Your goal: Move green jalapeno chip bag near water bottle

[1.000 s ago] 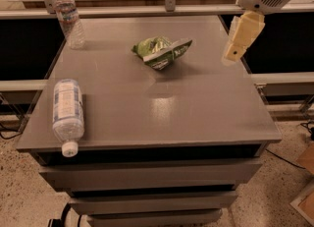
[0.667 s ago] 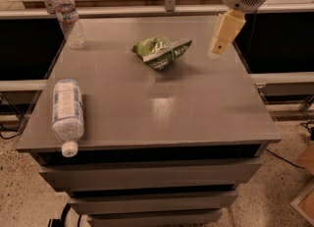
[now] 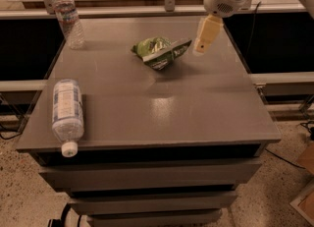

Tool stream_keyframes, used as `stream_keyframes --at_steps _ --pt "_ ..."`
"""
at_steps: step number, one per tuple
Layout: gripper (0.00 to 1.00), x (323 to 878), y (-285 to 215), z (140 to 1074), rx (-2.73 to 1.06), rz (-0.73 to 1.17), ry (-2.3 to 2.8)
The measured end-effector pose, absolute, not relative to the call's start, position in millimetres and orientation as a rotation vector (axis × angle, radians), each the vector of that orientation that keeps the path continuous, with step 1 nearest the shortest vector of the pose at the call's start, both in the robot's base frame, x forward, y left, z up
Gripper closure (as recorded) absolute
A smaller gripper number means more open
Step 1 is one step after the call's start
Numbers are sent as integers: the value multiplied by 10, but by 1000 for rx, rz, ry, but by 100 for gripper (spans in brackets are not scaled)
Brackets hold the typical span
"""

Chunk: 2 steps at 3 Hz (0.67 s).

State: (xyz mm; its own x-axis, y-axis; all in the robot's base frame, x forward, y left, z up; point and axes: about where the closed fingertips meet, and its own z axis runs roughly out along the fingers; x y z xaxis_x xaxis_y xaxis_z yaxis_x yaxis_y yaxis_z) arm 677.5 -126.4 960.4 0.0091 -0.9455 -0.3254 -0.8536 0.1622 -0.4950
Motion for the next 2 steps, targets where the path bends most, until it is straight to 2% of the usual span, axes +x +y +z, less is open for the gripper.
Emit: stream_keyframes --at_steps 2 --pt "0 6832 -819 9252 -1804 -91 1763"
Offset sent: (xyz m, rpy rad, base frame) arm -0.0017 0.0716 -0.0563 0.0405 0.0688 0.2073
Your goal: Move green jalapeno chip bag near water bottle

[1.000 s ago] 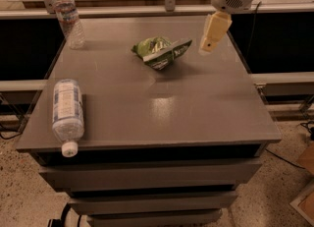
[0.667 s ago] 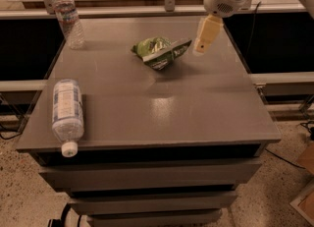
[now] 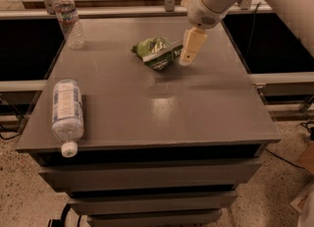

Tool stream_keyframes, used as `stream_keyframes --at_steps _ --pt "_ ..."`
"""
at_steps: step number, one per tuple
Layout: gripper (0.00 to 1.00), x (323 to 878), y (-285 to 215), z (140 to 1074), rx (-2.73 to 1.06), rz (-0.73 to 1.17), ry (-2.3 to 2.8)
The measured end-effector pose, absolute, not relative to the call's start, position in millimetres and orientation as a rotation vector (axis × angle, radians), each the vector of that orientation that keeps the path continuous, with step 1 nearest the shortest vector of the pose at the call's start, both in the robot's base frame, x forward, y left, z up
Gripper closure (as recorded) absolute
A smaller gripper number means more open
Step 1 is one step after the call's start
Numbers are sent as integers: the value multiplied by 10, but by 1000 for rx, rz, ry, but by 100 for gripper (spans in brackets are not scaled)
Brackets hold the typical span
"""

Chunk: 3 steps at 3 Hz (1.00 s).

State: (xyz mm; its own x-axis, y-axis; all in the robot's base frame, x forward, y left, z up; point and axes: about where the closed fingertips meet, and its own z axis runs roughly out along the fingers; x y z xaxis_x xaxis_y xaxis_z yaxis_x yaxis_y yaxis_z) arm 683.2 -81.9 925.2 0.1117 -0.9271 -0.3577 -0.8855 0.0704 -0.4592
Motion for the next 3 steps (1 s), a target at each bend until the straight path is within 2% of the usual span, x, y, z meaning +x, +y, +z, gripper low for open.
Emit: stream_keyframes --at_steps 2,3 --pt "0 6596 -355 9055 -1915 19 1651" --pt "16 6529 -179 9013 -1951 46 1617"
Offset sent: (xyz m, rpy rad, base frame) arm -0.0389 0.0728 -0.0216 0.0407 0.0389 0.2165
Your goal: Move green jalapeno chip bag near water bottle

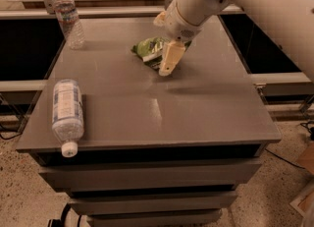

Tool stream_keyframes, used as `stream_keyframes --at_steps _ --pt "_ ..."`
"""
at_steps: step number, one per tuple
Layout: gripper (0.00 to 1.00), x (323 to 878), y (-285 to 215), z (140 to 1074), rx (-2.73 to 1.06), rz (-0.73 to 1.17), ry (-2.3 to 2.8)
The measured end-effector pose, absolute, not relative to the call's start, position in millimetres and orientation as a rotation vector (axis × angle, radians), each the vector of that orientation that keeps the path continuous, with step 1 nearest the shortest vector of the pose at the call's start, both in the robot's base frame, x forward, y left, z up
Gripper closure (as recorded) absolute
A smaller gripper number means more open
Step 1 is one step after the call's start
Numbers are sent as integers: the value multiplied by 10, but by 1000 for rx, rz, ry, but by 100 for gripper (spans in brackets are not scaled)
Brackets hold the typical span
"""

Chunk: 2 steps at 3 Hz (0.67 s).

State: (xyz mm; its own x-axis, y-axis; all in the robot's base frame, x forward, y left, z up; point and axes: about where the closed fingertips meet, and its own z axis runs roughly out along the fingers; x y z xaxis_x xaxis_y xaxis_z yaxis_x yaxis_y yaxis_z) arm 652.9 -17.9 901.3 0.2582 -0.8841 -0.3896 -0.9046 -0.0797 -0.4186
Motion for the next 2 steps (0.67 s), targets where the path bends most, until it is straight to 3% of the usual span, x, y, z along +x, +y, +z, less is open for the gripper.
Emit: stream_keyframes --at_steps 2 --pt "63 6598 -95 9008 -1962 86 1620"
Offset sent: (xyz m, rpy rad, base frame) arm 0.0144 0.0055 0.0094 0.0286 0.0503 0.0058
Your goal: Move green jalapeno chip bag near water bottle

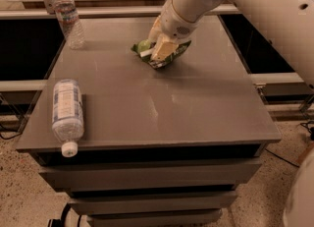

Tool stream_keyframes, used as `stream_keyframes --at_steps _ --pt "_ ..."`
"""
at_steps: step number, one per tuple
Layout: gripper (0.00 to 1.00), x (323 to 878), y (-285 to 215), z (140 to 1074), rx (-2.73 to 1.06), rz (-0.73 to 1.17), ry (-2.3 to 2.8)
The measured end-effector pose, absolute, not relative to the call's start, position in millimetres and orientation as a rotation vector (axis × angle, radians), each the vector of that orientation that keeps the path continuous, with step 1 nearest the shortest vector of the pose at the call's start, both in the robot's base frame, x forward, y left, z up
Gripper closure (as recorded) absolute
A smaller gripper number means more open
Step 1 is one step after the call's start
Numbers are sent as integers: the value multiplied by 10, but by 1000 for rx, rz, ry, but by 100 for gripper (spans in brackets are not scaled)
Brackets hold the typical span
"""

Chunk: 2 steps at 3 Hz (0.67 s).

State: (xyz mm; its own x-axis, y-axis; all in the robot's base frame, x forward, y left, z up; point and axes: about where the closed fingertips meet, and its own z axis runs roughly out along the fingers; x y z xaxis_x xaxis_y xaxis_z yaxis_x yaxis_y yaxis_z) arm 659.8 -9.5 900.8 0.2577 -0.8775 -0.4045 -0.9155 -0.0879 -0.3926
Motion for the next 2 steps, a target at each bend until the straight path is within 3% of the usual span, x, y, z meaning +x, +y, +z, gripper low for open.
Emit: stream_keyframes --at_steps 1,2 --pt "87 6596 -99 9159 -1951 120 1608" --pt "100 6572 -121 9328 -1941 139 1586"
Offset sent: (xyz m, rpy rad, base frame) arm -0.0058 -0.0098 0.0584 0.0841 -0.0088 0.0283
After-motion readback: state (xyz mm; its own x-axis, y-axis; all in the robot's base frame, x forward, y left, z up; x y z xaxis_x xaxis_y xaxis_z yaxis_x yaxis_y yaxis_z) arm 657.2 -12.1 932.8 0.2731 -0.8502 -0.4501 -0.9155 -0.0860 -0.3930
